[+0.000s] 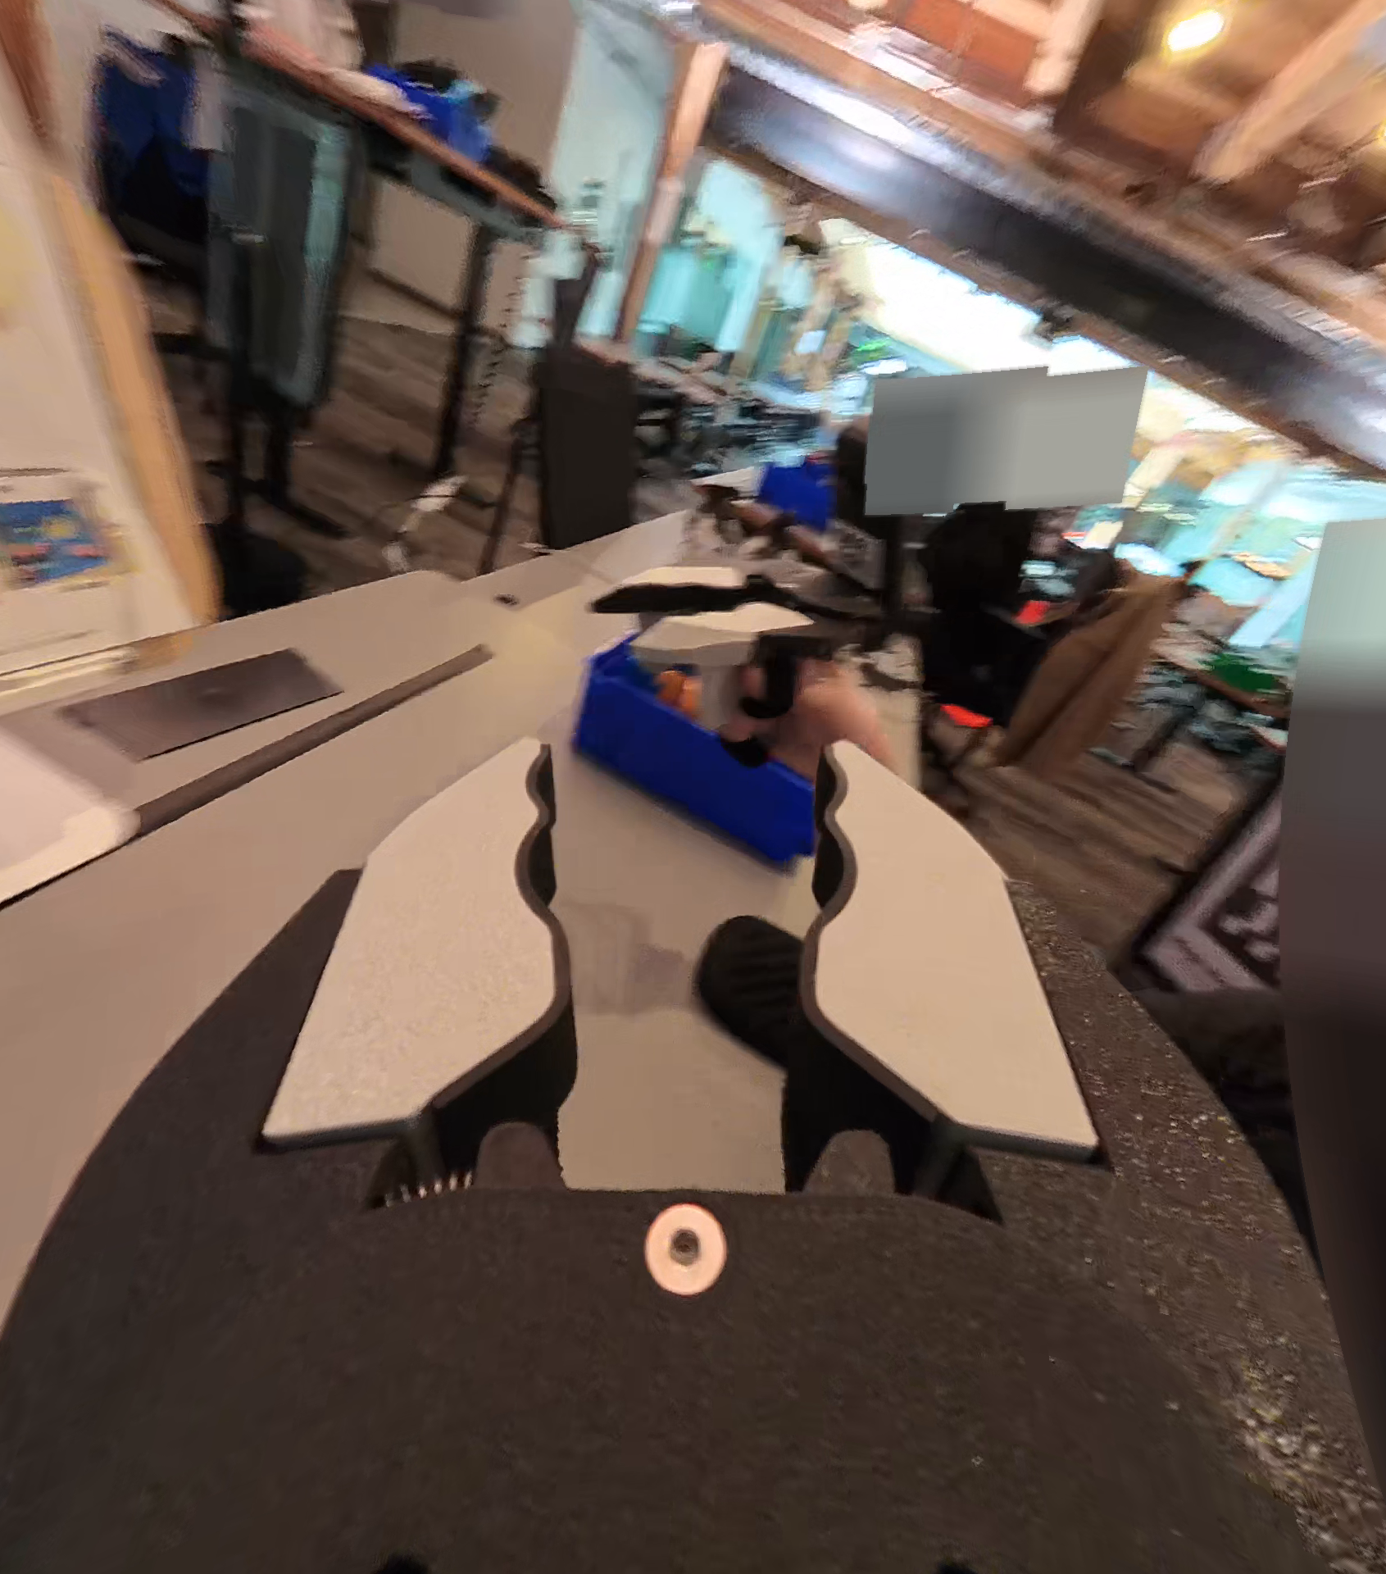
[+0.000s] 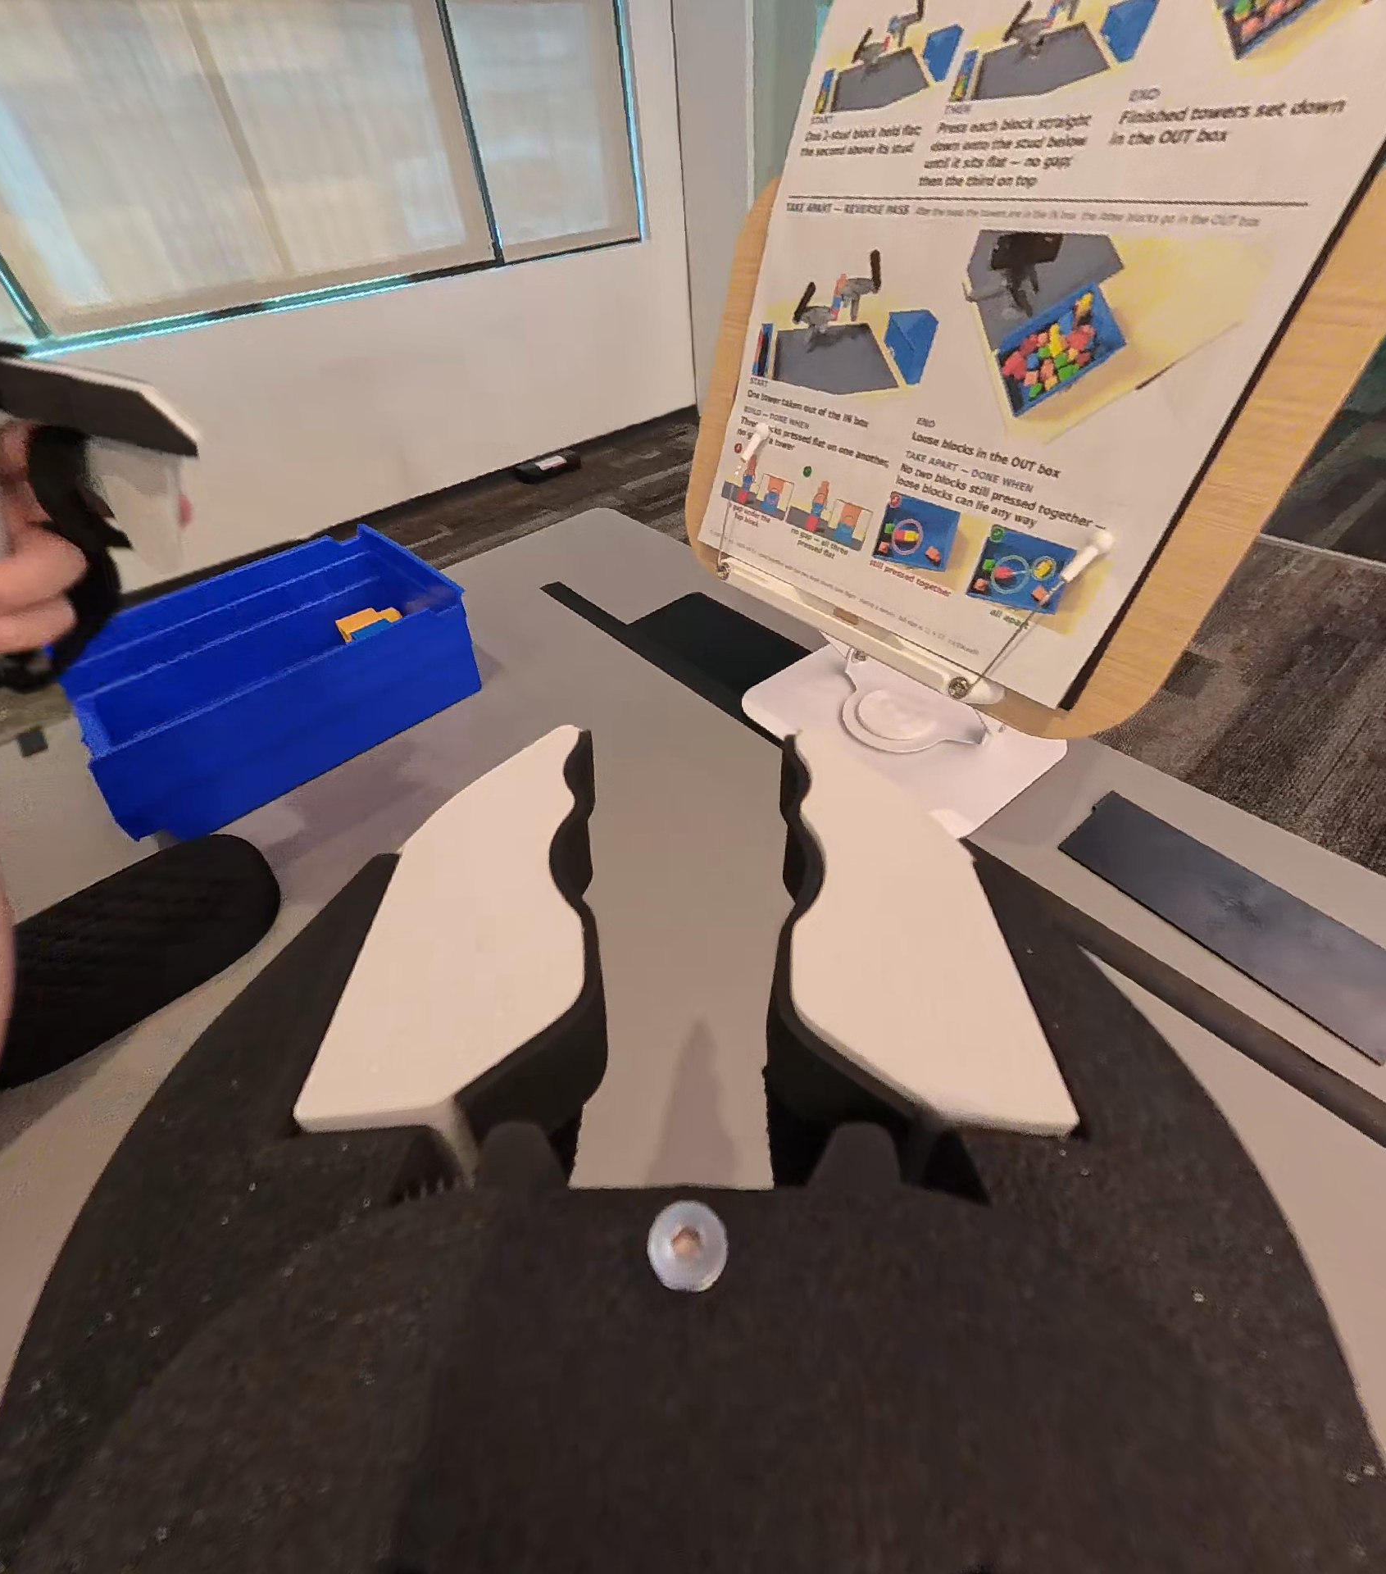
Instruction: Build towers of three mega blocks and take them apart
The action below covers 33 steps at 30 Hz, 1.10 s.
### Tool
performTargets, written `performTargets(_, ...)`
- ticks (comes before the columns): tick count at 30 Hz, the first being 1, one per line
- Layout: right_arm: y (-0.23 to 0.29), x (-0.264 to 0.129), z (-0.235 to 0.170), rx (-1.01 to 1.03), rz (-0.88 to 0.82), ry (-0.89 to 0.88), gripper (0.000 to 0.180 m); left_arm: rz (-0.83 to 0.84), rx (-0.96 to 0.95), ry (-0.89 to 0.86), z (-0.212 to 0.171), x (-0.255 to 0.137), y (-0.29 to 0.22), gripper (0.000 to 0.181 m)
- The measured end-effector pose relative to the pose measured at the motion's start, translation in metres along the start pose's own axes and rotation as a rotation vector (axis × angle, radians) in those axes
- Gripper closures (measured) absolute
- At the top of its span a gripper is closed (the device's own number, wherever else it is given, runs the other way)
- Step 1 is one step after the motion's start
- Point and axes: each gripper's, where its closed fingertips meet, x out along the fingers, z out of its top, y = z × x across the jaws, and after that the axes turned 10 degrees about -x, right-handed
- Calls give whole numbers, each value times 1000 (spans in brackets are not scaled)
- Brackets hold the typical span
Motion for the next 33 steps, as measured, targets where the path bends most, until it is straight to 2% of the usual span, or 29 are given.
performTargets(3,-9,-4,-4,34,-5,-7,139,321,28,-11,15,-58,50,123)
performTargets(7,-16,-7,-3,93,14,-44,140,732,-1,88,12,-158,141,124)
performTargets(9,-17,-4,-5,111,21,-43,140,882,-90,149,-3,-201,189,126)
performTargets(12,-19,1,-13,105,6,-5,140,1003,-251,251,-39,-240,247,127)
performTargets(16,-17,7,-18,92,4,23,141,1129,-330,293,-72,-267,303,131)
performTargets(20,-17,7,-20,90,5,30,141,1248,-335,415,-99,-285,332,126)
performTargets(29,-26,1,-20,118,1,16,141,1266,-405,540,-118,-277,345,138)
performTargets(33,-28,-2,-18,120,0,6,141,1256,-584,521,-119,-276,341,139)
